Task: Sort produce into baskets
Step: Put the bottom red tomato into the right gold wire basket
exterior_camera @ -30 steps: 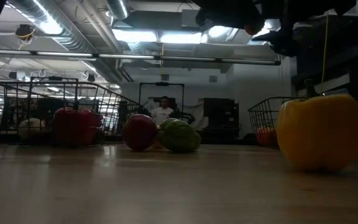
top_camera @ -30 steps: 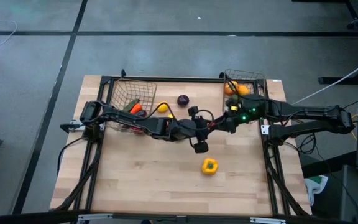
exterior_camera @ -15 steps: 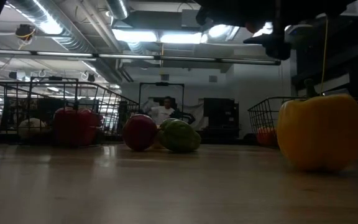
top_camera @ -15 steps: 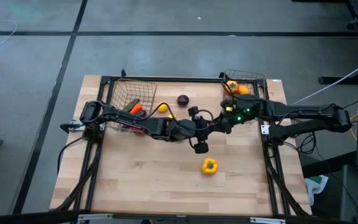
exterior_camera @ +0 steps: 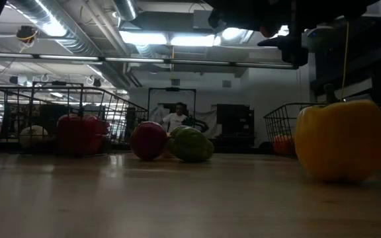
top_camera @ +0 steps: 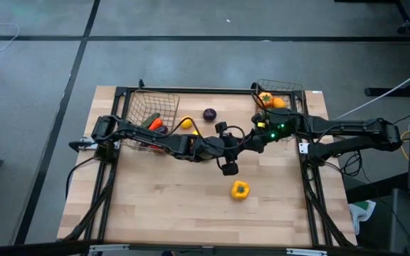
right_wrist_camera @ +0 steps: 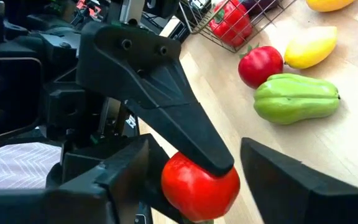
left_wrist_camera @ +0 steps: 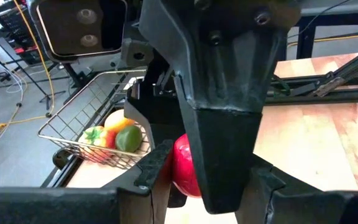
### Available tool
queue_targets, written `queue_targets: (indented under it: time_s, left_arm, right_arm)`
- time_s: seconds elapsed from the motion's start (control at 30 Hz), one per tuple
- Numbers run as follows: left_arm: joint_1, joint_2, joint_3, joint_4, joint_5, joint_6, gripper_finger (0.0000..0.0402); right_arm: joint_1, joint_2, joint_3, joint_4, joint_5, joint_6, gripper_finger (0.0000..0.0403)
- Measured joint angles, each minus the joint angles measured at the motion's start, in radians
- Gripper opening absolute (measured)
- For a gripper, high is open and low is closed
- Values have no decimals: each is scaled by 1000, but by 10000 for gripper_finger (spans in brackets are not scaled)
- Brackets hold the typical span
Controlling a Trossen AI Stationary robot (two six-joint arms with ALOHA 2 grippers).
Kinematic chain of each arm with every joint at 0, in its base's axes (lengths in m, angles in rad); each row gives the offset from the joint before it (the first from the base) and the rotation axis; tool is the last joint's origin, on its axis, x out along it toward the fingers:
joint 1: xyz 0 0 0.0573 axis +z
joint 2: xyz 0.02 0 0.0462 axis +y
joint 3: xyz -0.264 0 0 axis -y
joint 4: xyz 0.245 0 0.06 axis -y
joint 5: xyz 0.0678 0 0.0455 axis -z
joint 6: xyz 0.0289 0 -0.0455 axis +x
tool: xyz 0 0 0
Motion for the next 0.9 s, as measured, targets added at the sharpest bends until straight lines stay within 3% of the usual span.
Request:
queue_targets:
  time_s: [0.4,0.67,0.9]
  left_arm:
    - [0,0,0,-4,-1,0,129]
    - [2,0,0,-4,0,0,135]
    - [20,0,0,-2,2,-96,195]
  right_arm:
    - [0,0,0,-2,2,0,149]
    - [0,0,0,-2,3,0,151]
    - [-1,0,0,1,28,-1,151]
